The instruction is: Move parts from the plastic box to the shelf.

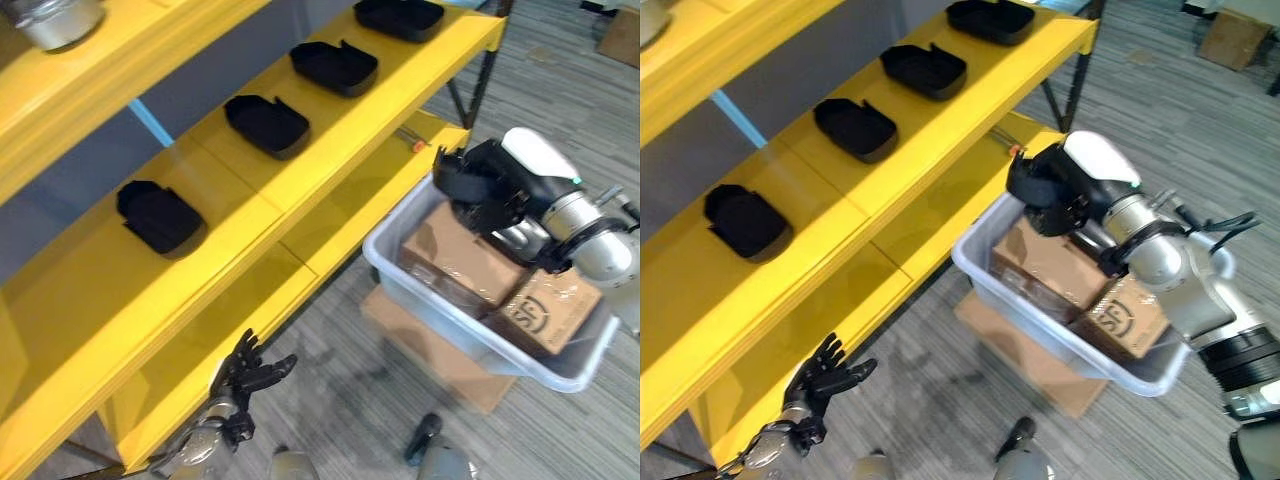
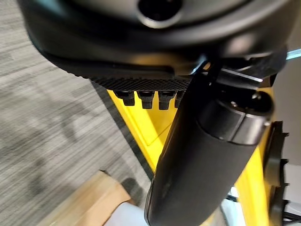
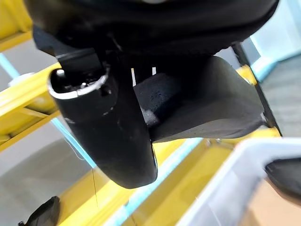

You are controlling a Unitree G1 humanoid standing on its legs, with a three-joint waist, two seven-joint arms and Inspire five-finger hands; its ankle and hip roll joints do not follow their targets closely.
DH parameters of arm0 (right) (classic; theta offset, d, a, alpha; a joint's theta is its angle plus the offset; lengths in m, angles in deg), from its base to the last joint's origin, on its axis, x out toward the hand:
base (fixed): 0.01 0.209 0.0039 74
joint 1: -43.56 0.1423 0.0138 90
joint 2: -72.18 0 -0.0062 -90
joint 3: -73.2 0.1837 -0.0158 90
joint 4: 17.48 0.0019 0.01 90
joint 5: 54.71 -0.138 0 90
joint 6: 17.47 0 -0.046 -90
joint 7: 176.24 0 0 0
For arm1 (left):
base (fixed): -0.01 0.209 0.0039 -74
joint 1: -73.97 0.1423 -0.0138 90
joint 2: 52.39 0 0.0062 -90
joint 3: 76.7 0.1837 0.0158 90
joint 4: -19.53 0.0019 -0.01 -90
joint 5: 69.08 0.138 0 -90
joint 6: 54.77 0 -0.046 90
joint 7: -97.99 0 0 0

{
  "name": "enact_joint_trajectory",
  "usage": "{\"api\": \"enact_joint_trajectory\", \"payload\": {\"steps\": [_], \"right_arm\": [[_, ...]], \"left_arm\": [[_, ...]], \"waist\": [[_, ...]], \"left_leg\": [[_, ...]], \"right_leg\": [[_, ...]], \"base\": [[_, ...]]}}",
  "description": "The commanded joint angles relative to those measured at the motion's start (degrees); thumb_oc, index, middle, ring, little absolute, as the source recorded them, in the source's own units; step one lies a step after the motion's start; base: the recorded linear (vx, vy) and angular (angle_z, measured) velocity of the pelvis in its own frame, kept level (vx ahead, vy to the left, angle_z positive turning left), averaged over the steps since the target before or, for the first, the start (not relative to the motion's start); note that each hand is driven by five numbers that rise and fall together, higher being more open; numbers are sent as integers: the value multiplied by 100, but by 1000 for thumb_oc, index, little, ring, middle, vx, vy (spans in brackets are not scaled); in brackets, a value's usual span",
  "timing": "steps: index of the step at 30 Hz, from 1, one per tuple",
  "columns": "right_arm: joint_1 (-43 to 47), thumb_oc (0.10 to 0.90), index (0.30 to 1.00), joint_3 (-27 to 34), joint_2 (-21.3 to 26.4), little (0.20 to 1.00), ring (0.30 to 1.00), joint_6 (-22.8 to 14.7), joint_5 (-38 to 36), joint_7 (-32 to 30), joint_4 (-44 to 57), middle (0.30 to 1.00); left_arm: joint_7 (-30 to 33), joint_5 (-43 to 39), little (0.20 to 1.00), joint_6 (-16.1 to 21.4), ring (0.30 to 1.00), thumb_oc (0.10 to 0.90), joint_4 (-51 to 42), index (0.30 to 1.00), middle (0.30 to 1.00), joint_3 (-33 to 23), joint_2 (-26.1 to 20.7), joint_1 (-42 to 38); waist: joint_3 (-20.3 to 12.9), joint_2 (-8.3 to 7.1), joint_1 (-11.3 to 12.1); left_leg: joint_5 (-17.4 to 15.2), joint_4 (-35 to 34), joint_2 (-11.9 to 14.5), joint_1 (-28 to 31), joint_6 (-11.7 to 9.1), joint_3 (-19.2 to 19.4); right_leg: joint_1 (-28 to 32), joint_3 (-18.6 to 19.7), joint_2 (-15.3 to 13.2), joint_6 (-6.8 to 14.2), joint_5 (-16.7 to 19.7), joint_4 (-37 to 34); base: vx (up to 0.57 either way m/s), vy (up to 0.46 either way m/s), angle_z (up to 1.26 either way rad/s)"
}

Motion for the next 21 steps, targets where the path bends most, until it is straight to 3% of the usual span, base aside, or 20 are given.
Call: {"api": "enact_joint_trajectory", "payload": {"steps": [1,3,8,12,21], "right_arm": [[377,400,300,923,-185,300,300,-270,232,-483,236,300],[264,400,300,1013,-236,300,300,-236,230,-457,268,300],[-224,400,300,1363,-538,300,300,-258,258,-407,267,300],[-333,400,300,1374,-699,300,300,-256,283,-317,290,300],[-291,400,300,1279,-719,300,300,-227,418,-210,203,300]], "left_arm": [[-193,-58,1000,363,1000,900,-606,1000,1000,30,-387,9],[-195,-56,1000,361,1000,900,-615,1000,1000,-1,-405,46],[-261,238,1000,331,1000,900,-666,1000,1000,-91,-578,83],[-246,380,1000,339,1000,900,-652,1000,1000,-154,-596,65],[-232,378,1000,350,1000,900,-644,1000,1000,-274,-468,166]], "waist": [[-628,-175,10],[-642,-183,37],[-593,-410,193],[-648,-591,349],[-778,-948,566]], "left_leg": [[-1341,97,336,111,-321,603],[-1460,112,295,115,-289,572],[-2037,138,5,70,-153,599],[-2070,-78,-251,66,-88,473],[-2475,266,-489,14,24,298]], "right_leg": [[669,-118,-122,488,486,-1020],[687,-103,-166,532,533,-989],[1019,-288,-646,909,1051,-1211],[1250,-416,-794,1114,1387,-1516],[1601,-679,-1021,1264,1665,-1699]], "base": [[44,210,124],[41,190,107],[-10,179,34],[-21,130,17],[-1,75,20]]}}
